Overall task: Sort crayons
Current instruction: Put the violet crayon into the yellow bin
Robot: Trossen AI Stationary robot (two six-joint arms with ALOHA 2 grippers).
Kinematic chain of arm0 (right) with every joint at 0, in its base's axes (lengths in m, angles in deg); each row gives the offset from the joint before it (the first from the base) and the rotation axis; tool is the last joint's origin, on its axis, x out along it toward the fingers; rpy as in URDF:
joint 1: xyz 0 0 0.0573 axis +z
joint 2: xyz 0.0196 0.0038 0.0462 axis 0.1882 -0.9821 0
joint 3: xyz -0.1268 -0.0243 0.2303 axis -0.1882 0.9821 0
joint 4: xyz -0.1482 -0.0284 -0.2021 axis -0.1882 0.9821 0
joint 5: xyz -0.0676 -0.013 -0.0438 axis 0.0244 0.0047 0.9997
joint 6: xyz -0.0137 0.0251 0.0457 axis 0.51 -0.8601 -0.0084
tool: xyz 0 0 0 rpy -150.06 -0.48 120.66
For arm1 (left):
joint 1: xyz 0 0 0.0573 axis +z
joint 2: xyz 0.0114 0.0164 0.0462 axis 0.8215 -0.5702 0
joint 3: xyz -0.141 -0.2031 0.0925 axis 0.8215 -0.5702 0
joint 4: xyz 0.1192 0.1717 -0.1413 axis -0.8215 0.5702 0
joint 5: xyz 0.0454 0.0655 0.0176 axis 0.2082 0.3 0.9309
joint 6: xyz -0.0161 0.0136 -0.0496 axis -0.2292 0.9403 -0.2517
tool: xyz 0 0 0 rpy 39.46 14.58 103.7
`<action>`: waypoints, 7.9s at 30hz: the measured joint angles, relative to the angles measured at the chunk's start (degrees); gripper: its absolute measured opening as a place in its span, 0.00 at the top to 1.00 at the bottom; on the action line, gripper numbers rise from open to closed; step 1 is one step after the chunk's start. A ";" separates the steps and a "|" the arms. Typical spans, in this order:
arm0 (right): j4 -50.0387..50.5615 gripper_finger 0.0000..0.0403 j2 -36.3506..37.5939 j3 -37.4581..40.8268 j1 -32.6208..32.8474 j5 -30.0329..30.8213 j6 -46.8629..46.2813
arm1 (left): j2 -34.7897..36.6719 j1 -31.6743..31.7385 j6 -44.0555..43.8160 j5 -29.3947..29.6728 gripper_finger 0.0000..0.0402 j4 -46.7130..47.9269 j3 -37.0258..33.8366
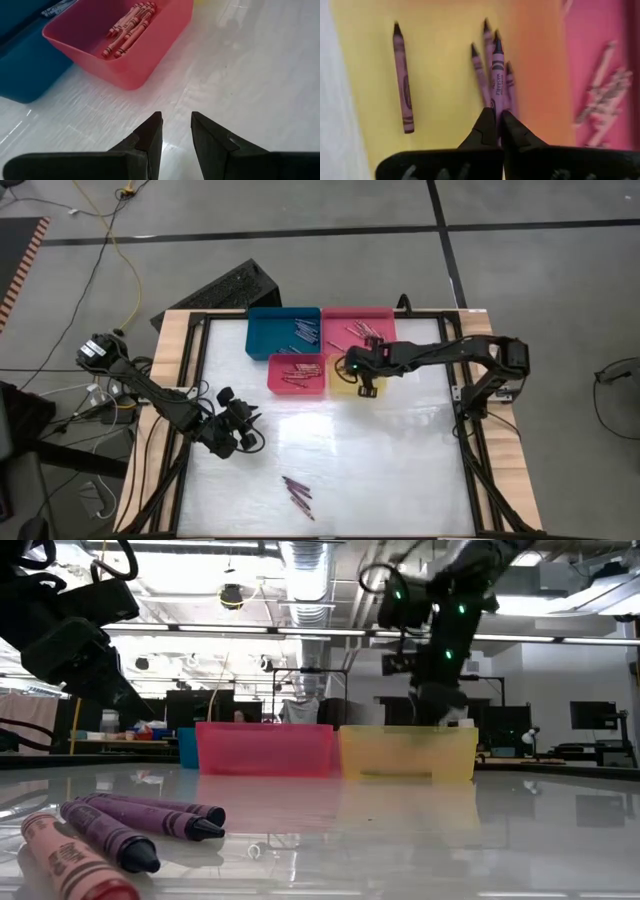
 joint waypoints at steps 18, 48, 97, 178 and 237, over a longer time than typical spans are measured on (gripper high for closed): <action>-15.33 0.87 -0.07 13.96 -4.86 -9.27 -2.34 | 0.00 0.00 -0.06 3.18 0.77 -0.04 0.01; -12.61 0.85 -1.37 -12.25 17.05 -15.74 -15.20 | 0.00 0.00 -0.40 1.50 0.77 -0.42 0.00; -26.01 0.85 -29.14 -21.59 41.81 1.70 -18.55 | 0.00 -0.26 -2.38 2.72 0.77 -9.07 0.02; -34.93 0.85 -30.91 -26.51 48.08 21.58 -35.16 | -0.02 -5.41 0.71 -15.34 0.77 -21.51 0.00; -19.60 0.65 -38.62 -33.77 43.85 15.77 -43.78 | 0.00 -16.06 7.06 -8.27 0.77 -24.57 0.07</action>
